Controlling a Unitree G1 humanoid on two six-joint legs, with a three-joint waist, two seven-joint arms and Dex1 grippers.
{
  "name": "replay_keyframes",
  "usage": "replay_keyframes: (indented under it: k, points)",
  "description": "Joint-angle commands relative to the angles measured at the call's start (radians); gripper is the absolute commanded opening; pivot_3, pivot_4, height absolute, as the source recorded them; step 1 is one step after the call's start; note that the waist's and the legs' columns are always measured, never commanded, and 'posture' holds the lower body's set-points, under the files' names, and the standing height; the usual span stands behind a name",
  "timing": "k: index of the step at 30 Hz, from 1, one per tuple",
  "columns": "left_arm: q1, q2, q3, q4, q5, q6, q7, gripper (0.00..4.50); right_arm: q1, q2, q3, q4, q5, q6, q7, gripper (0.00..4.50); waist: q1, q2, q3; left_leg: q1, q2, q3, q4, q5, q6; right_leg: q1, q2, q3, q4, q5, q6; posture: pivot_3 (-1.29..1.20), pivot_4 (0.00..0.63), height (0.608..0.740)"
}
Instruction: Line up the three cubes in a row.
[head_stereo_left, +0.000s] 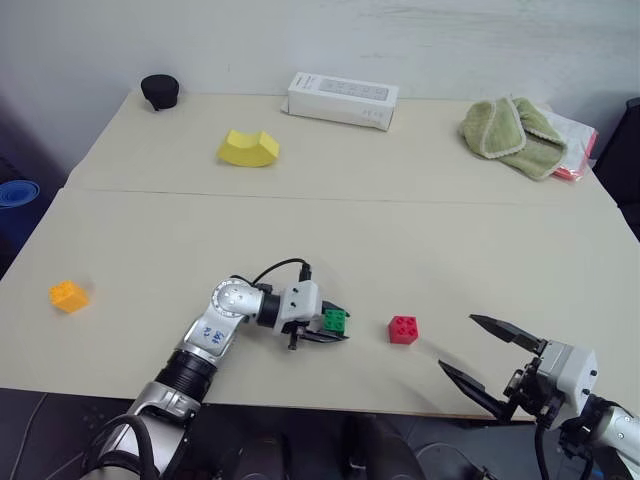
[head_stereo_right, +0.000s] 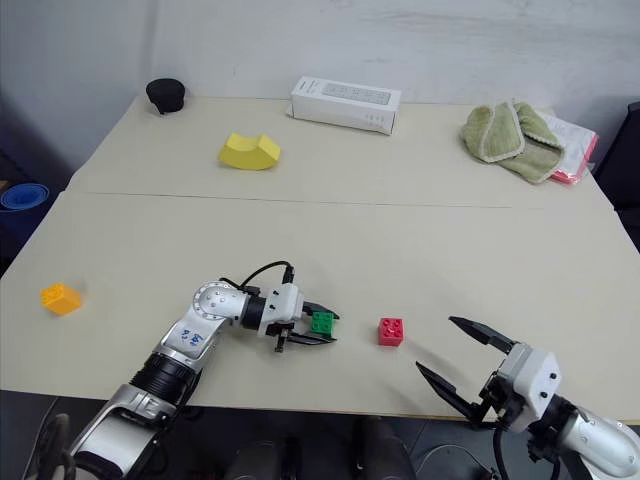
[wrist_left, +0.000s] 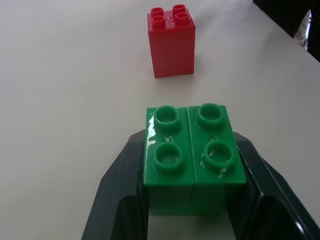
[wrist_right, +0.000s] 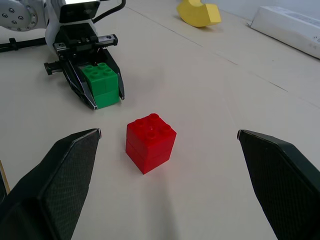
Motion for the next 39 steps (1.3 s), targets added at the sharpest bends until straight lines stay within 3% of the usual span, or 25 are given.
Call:
replay_keyframes:
  k: [1, 6, 8, 13, 20, 22, 25, 28, 30, 34, 36, 39]
  points:
    - [0.027, -0.011, -0.039, -0.031, 0.015, 0.047, 0.003, 1.52, 0.002, 0.012, 0.004, -0.027, 0.000, -0.012, -0.009, 4.50, 0.002, 0.000, 0.000, 0.000, 0.000, 0.000, 0.000, 0.000, 0.000, 0.000, 0.000, 0.000, 0.000, 0.000, 0.000, 0.00, 0.150, 0.740]
    - [0.042, -0.001, -0.052, -0.065, 0.013, 0.108, -0.007, 1.52, -0.003, 0.017, 0.012, -0.015, -0.006, -0.018, -0.008, 4.50, 0.002, 0.000, 0.000, 0.000, 0.000, 0.000, 0.000, 0.000, 0.000, 0.000, 0.000, 0.000, 0.000, 0.000, 0.000, 0.00, 0.150, 0.740]
    - [0.045, -0.003, -0.040, -0.090, -0.008, 0.157, 0.000, 2.26, -0.009, 0.017, 0.012, -0.005, -0.007, -0.020, -0.004, 4.50, 0.001, 0.000, 0.000, 0.000, 0.000, 0.000, 0.000, 0.000, 0.000, 0.000, 0.000, 0.000, 0.000, 0.000, 0.000, 0.00, 0.150, 0.740]
    - [0.047, 0.010, 0.030, -0.082, -0.001, 0.072, 0.078, 3.69, -0.036, 0.005, 0.003, 0.034, -0.001, -0.028, 0.023, 4.50, -0.003, 0.000, 0.000, 0.000, 0.000, 0.000, 0.001, 0.000, 0.000, 0.000, 0.000, 0.000, 0.000, 0.000, 0.000, 0.00, 0.150, 0.740]
    - [0.164, 0.167, 0.162, -0.160, -0.120, 0.077, -0.007, 3.69, -0.081, -0.018, -0.008, 0.083, 0.020, -0.033, 0.078, 4.50, -0.017, 0.000, 0.000, 0.001, 0.003, 0.000, 0.000, 0.000, -0.002, -0.001, 0.002, 0.000, 0.003, -0.001, -0.002, 0.00, 0.150, 0.740]
    - [0.239, 0.214, 0.241, -0.205, -0.159, 0.064, 0.007, 3.69, -0.098, -0.028, -0.009, 0.097, 0.026, -0.037, 0.100, 4.50, -0.016, 0.000, 0.000, 0.001, 0.003, 0.000, 0.000, 0.000, -0.002, -0.001, 0.001, 0.000, 0.003, -0.001, -0.002, 0.00, 0.150, 0.740]
    - [0.396, 0.260, 0.444, -0.328, -0.297, 0.190, 0.088, 3.69, -0.137, -0.035, -0.013, 0.094, 0.070, -0.011, 0.117, 4.50, -0.019, 0.000, 0.001, 0.001, 0.003, -0.001, -0.001, -0.001, -0.001, -0.001, 0.000, 0.000, 0.003, -0.001, -0.002, 0.00, 0.150, 0.740]
    - [0.562, 0.314, 0.556, -0.423, -0.330, 0.249, 0.118, 3.69, -0.166, -0.048, 0.002, 0.093, 0.079, 0.004, 0.142, 4.50, -0.024, 0.000, 0.001, 0.001, 0.004, -0.001, -0.001, -0.001, -0.002, -0.001, 0.000, 0.000, 0.003, -0.002, -0.003, 0.00, 0.150, 0.740]
    - [0.637, 0.273, 0.662, -0.428, -0.337, 0.241, 0.229, 3.69, -0.200, -0.046, 0.023, 0.096, 0.078, 0.004, 0.150, 4.50, -0.023, 0.001, 0.001, 0.001, 0.003, -0.001, -0.002, -0.001, -0.001, -0.001, -0.001, 0.000, 0.002, -0.002, -0.003, 0.00, 0.150, 0.740]
    - [0.698, 0.137, 0.886, -0.346, -0.305, 0.119, 0.496, 4.47, -0.267, -0.028, 0.061, 0.111, 0.055, -0.016, 0.148, 4.50, -0.012, -0.001, 0.002, 0.001, 0.003, -0.001, -0.001, -0.002, 0.000, -0.001, -0.001, 0.000, 0.002, -0.002, -0.003, 0.00, 0.150, 0.740]
    - [0.727, 0.099, 0.948, -0.335, -0.266, 0.064, 0.590, 4.47, -0.295, -0.016, 0.077, 0.119, 0.045, -0.040, 0.149, 4.50, -0.010, -0.003, 0.002, 0.001, 0.003, -0.001, -0.002, -0.002, -0.001, -0.001, 0.000, -0.001, 0.002, -0.002, -0.003, 0.00, 0.150, 0.740]
    - [0.773, 0.000, 1.074, -0.369, -0.348, 0.112, 0.752, 4.47, -0.334, -0.010, 0.109, 0.098, 0.060, -0.016, 0.144, 4.50, -0.010, -0.003, 0.002, 0.001, 0.003, -0.001, -0.002, -0.003, 0.000, -0.001, -0.001, -0.001, 0.000, -0.002, -0.003, 0.00, 0.150, 0.740]
